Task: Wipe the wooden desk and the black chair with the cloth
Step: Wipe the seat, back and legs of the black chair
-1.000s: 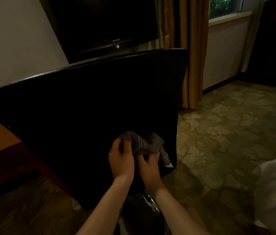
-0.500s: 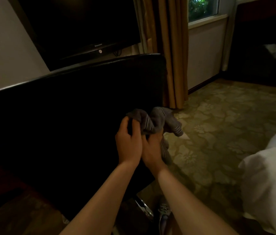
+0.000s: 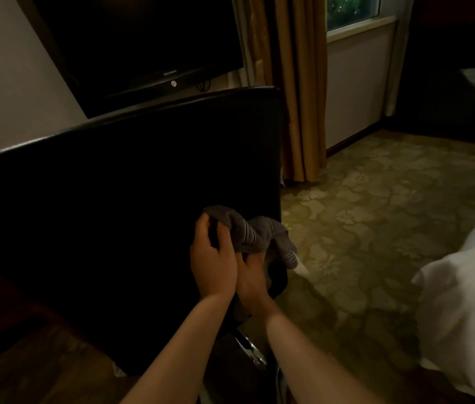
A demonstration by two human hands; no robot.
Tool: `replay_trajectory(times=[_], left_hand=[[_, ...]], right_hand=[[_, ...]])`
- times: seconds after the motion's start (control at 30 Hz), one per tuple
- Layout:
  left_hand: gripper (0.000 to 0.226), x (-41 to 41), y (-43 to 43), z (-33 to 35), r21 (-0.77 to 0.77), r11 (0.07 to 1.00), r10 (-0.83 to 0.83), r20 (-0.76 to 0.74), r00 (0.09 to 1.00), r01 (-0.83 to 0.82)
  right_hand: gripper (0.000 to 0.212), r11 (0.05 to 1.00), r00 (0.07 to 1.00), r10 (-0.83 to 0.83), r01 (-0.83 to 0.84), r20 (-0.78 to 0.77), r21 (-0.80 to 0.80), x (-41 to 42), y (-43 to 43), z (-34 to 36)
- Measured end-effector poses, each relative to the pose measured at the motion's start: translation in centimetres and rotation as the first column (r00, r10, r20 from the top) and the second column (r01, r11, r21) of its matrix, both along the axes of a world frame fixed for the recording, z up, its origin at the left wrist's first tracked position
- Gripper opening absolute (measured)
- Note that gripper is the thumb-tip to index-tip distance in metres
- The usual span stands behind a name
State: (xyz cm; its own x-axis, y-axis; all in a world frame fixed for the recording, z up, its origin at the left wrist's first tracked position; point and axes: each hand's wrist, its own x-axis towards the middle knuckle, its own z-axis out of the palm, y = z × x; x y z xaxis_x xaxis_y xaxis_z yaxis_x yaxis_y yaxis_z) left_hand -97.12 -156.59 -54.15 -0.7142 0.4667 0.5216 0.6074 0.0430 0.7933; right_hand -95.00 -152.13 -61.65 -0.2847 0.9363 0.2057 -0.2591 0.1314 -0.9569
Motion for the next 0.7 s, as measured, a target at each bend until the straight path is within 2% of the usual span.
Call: replay_trajectory(times=[0.07, 0.17, 0.3, 0.33, 0.43, 0.63, 0.7], left_hand=[[0.038, -0.4, -0.9, -1.2, -0.036, 0.999, 0.016, 0.029, 0.999, -0.015], [0.035, -0.6, -2.3, -3.2, -0.096, 0.995, 0.038, 0.107, 0.994, -0.028], [0.032, -0.8, -3.5, -5.0, -0.150, 0.988, 0.074, 0.182, 0.980, -0.047], [0.032, -0.8, -3.5, -5.1, -0.153, 0.987, 0.079, 0.191, 0.978, -0.050], [0.032, -0.3, -3.3, -5.1, -0.148, 0.988, 0.084, 0.203, 0.976, -0.054], [0.037, 1.5, -1.7, -2.9, -0.030, 1.000, 0.009, 0.132, 0.991, -0.006], [0.035, 2.0, -0.5, -1.2, 0.007, 1.000, 0.006, 0.135, 0.991, -0.007]], right_hand=[[0.030, 1.000, 1.000, -0.007, 0.007, -0.015, -0.001, 0.0, -0.7, -0.5], [0.022, 0.999, 1.000, 0.005, -0.004, 0.019, -0.053, -0.5, -1.4, -2.5], [0.036, 0.988, 0.991, 0.075, -0.059, 0.110, -0.140, -1.5, -1.3, -6.7], [0.035, 0.988, 0.991, 0.080, -0.064, 0.111, -0.140, -1.5, -1.2, -6.9], [0.027, 0.993, 0.996, 0.061, -0.055, 0.059, -0.108, -0.3, -1.4, -5.2], [0.059, 0.993, 0.992, -0.117, 0.118, -0.053, 0.018, 1.7, -0.7, 0.3], [0.062, 0.993, 0.991, -0.092, 0.099, -0.098, 0.068, 2.2, 0.2, 1.9]])
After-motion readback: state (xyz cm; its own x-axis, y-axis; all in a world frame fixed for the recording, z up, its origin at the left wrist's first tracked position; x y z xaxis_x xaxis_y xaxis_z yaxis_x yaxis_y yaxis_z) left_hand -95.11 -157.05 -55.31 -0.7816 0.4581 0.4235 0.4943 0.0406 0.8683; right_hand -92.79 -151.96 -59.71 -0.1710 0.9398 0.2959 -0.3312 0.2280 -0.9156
